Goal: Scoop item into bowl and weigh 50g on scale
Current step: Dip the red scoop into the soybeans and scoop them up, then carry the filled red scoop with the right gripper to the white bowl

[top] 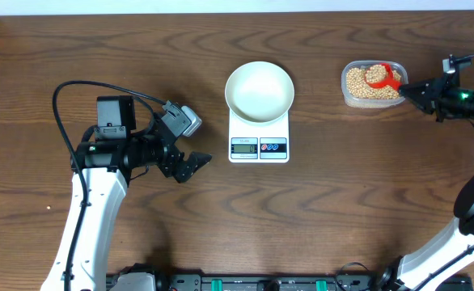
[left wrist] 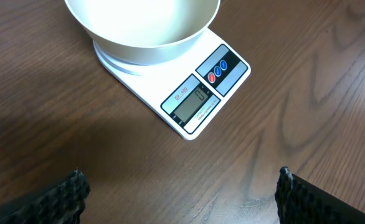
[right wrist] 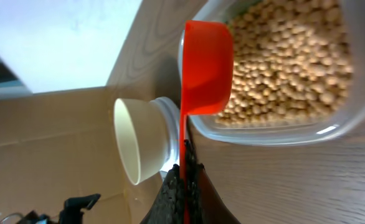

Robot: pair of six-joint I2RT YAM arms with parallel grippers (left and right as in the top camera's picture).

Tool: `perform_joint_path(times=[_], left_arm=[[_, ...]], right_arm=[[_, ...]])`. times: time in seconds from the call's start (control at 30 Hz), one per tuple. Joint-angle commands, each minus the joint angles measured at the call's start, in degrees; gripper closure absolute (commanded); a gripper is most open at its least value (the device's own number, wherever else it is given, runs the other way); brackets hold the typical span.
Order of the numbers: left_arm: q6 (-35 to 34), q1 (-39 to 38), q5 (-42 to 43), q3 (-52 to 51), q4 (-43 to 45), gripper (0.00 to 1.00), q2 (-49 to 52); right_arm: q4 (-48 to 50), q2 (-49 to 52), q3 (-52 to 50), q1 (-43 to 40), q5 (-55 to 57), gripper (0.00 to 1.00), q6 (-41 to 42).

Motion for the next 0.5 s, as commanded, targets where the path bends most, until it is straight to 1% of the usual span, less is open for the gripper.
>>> perform_joint_path(times=[0.0, 0.47], left_arm=[[-0.04, -0.17, 0.92, -0.11, -0.17, 0.02, -0.09], [-0.04, -0.17, 0.92, -0.11, -0.17, 0.02, -0.09]], right_arm=[[0.66, 0.13, -0.37, -0.68, -6.56, 0.99, -2.27], [5.79, 0.13, -0.37, -0.48, -18.14, 0.99, -0.90]])
